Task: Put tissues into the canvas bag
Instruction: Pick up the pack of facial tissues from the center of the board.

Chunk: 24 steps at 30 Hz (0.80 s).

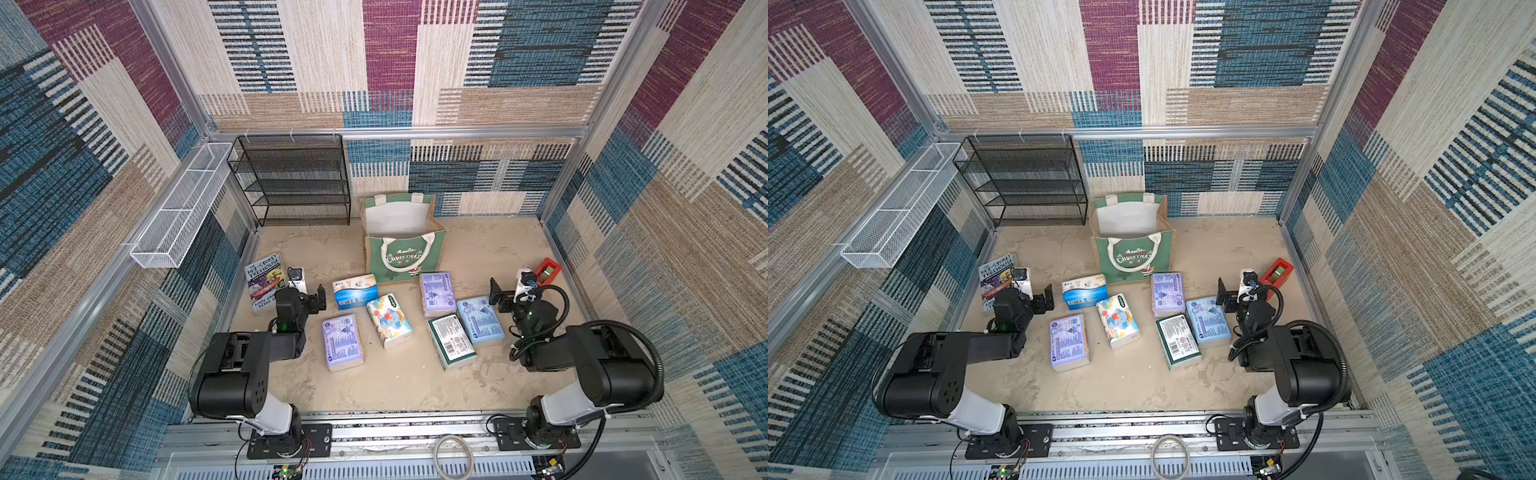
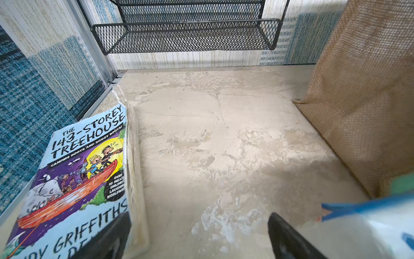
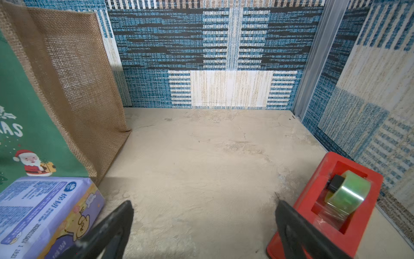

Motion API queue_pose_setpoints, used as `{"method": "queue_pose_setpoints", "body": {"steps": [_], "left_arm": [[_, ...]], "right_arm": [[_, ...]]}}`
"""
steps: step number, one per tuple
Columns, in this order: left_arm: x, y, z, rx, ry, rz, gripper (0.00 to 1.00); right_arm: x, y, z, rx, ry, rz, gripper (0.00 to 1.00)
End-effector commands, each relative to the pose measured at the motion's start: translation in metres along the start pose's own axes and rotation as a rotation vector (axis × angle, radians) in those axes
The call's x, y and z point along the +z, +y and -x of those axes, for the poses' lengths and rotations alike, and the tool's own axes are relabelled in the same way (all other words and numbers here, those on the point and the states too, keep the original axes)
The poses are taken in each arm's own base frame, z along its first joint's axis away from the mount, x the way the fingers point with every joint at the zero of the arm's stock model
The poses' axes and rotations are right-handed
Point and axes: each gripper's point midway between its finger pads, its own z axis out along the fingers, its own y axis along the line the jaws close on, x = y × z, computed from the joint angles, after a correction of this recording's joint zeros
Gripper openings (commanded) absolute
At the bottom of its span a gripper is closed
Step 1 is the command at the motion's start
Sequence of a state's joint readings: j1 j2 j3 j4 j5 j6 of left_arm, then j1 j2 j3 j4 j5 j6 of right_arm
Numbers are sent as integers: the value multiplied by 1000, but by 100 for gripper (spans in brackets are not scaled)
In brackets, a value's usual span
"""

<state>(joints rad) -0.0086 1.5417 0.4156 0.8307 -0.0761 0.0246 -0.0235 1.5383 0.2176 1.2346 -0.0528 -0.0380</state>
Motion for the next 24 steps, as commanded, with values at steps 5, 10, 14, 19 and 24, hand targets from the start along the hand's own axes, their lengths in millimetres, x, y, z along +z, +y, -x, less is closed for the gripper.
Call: {"method": "queue_pose_setpoints", "body": {"steps": [5,10,14,19,24], "left_arm": [[0,1,3,0,-9,2,99],[0,1,3,1,-8,2,99],[0,1,3,1,-8,2,99],[0,1,2,0,-7,2,100],[0,1,3,-1,-8,1,99]], "right_arm": [[2,2,8,14,-30,16,99],[1,2,9,14,-31,16,99],[1,2,9,13,-32,15,99],[0,2,10,12,-36,16,99],[0,2,10,11,-37,15,99]]}}
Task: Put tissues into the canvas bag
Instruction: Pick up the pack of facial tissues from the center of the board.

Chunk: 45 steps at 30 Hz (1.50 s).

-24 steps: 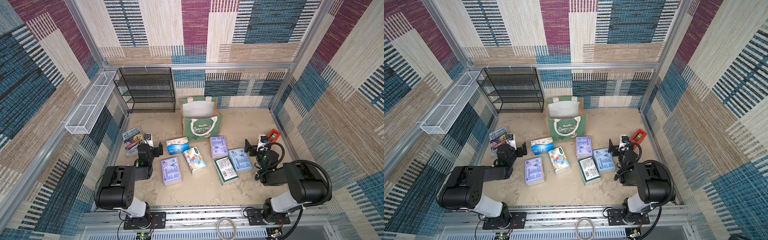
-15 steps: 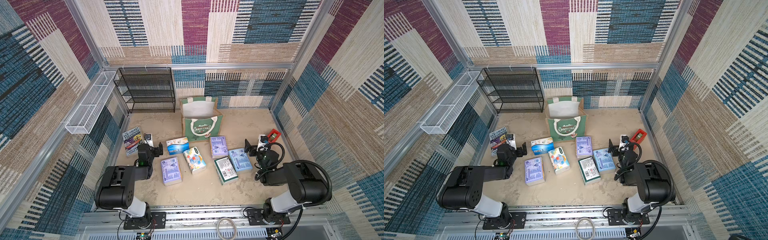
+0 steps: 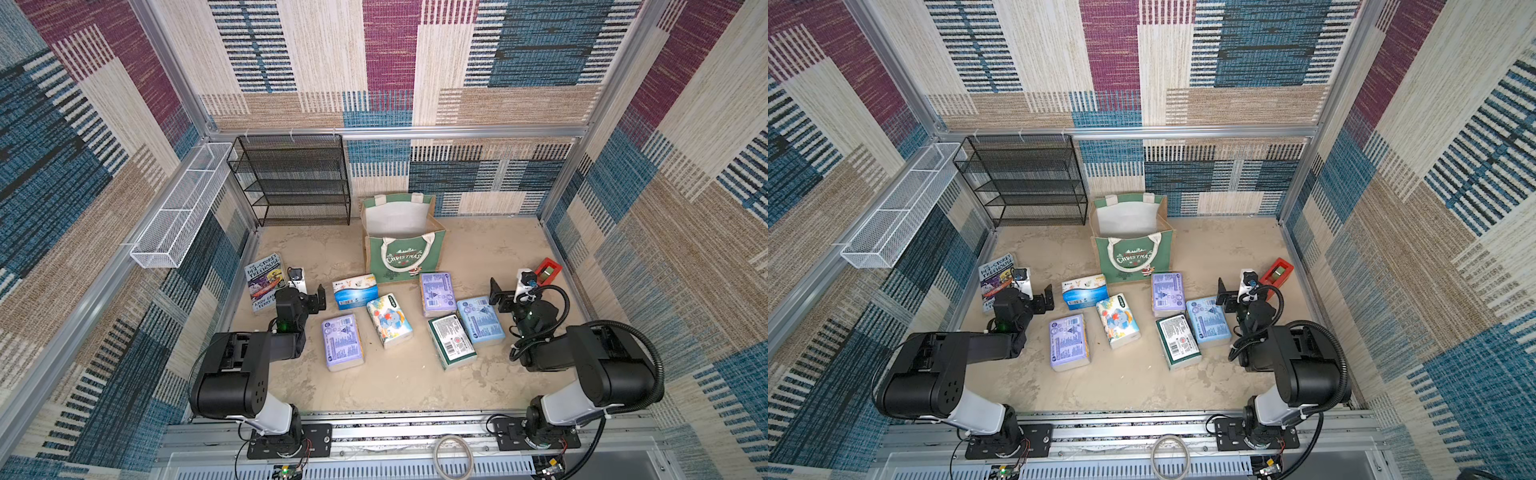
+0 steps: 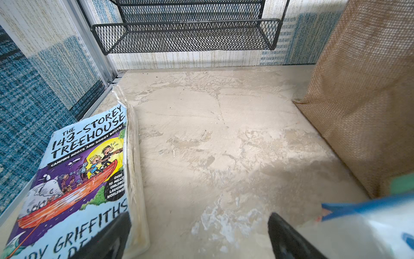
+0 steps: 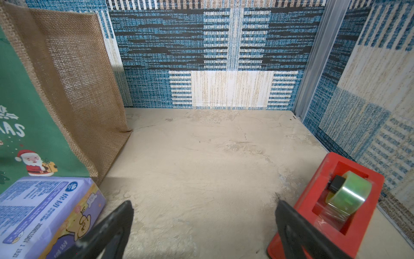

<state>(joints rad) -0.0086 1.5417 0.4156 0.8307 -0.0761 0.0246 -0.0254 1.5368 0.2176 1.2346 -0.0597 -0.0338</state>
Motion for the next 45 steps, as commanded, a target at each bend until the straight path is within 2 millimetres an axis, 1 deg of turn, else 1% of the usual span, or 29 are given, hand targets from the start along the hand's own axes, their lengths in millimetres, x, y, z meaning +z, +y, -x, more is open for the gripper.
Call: {"method": "queue_pose_setpoints", "body": {"steps": [1,12,14,16,18,19,20,23,25,28,31,34,38,41,45], "left_arm": [[0,0,3,0,-8,1,99],[0,0,3,-1,-6,-1,99],[-1,5,4,-11,-8,22,99],[-6,11,12,-23,-6,55,99],[-13,18,25,-35,4,95,99],[-19,21,29,-38,23,106,99],[-25,23,39,-53,13,115,99],[-42,30,57,-118,-5,147,99],[-51,31,64,-145,5,151,99],[-64,29,76,-181,-3,133,99],[-76,23,89,-210,-22,95,99],[-90,19,98,-236,-33,81,99],[-107,2,106,-231,-44,37,99],[-117,-18,111,-198,-54,2,99],[-129,-52,118,-131,-71,-57,100]], "right_arm": [[0,2,9,7,-34,12,99],[1,3,9,7,-28,15,99],[3,4,11,3,-24,23,99],[12,-1,15,19,13,-3,99],[30,-11,15,58,125,-56,99],[37,-11,16,66,177,-63,99],[40,-9,17,71,206,-48,99],[38,-6,29,123,212,-37,99],[34,-1,36,149,222,-13,99],[29,9,40,187,264,35,99],[21,18,37,229,313,74,99],[12,27,32,263,357,121,99],[0,34,19,297,422,147,99],[-8,36,11,321,458,146,99],[-19,43,1,338,516,166,99]]}}
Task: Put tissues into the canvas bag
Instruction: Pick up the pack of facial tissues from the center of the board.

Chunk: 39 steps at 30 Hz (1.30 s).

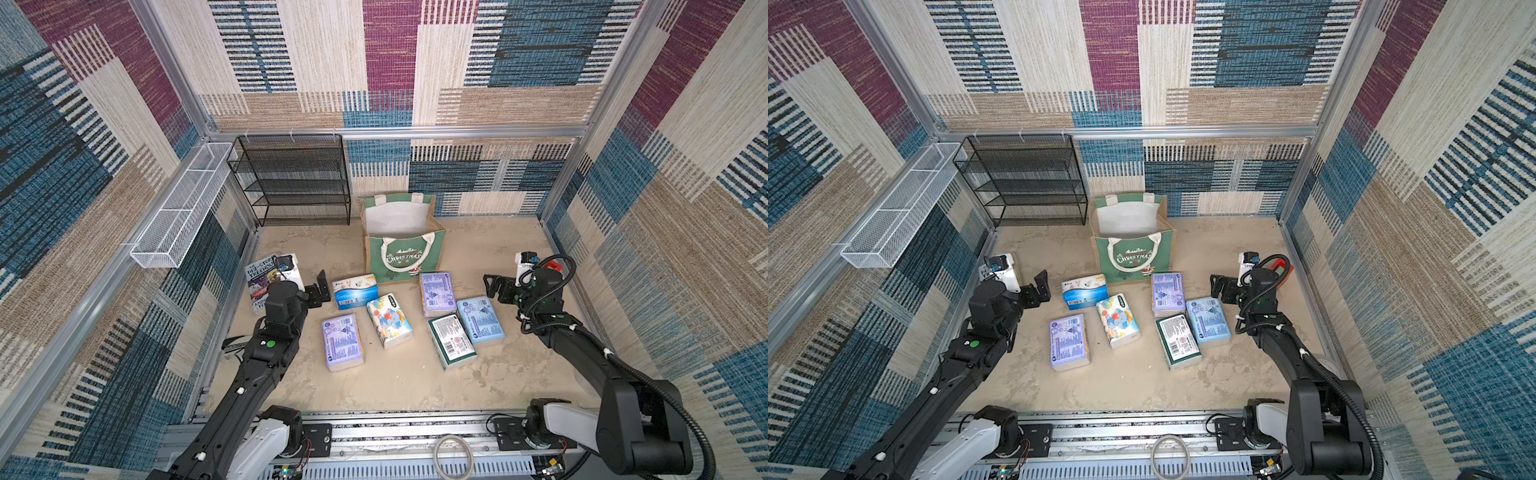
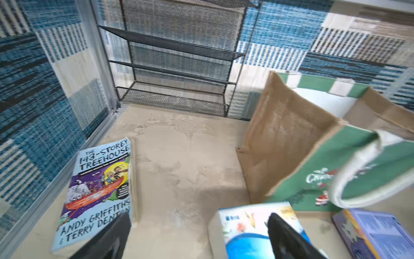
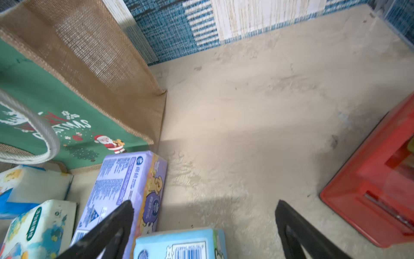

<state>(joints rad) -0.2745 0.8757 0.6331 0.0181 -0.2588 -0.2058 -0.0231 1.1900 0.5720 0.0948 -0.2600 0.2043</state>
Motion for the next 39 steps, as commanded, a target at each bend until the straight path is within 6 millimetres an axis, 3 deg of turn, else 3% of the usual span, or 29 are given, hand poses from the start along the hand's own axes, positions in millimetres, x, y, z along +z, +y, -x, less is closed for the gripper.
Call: {"method": "queue_pose_setpoints", "body": {"steps": [1,6,11,17,27,33,39], "left_arm": [[-7,-16,1,29,4,-1,99],[-16,-55,3,52,3,-95,100],[-26,-95,-4,73,43,-191,99],[-42,-147,-23,103,101,-310,99],[-73,-232,-76,113,262,-515,99],[-90,-259,-113,87,395,-612,95],[-96,-261,-143,80,509,-621,90]], "right_arm": [[-4,4,-18,36,77,15,99],[-11,6,-31,55,121,-6,99],[-20,29,-40,75,128,53,99],[-32,39,-58,147,164,82,96],[-54,57,-84,291,198,146,85],[-59,69,-109,308,270,163,81],[-64,85,-135,316,335,178,78]]}}
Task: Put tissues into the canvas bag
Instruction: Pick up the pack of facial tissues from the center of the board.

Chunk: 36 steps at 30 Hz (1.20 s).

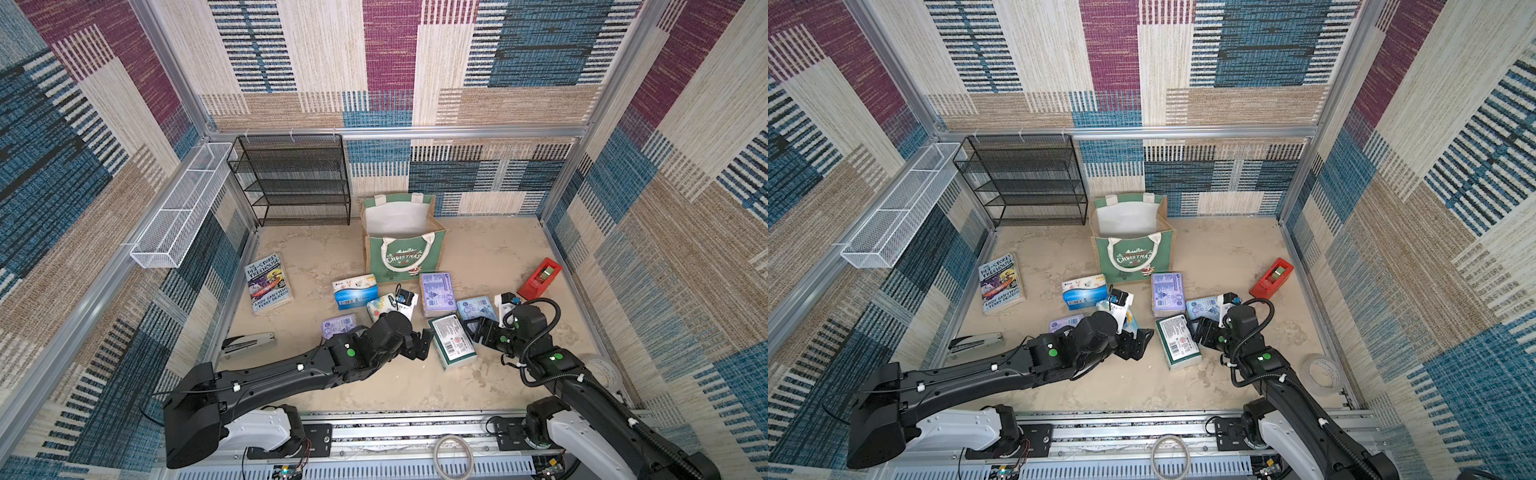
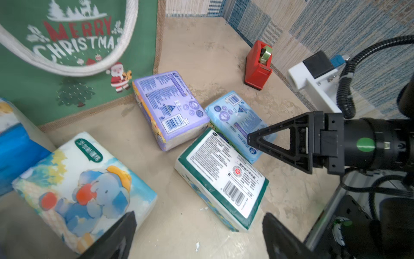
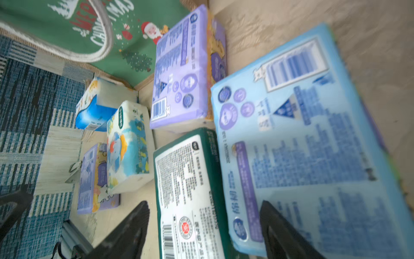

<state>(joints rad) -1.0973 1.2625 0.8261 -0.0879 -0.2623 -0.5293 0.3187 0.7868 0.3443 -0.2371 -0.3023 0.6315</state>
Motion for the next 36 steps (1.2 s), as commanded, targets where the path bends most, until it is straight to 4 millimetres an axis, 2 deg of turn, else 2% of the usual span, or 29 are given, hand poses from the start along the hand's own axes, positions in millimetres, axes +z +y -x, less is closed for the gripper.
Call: {"method": "queue_pose_setpoints", "body": {"steps": [1,5,9,17,25,29,36], "left_arm": [[4,-1,-19,-59,83,-6,90],[8,2,-33,-85,123,2,88],[11,2,-41,-104,143,-14,87],[11,6,-61,-172,185,-24,87],[6,14,-66,-224,170,-22,86],[9,10,-68,-255,195,-63,82],[25,-16,-71,-252,284,-175,68]], "right_arm": [[2,-1,-11,41,11,-19,78],[8,-6,-29,53,53,-29,78],[14,-3,-37,57,63,-11,79],[21,16,-53,40,106,38,77],[26,42,-75,26,168,98,73],[27,41,-70,3,150,47,73],[34,43,-67,-9,142,44,81]]}}
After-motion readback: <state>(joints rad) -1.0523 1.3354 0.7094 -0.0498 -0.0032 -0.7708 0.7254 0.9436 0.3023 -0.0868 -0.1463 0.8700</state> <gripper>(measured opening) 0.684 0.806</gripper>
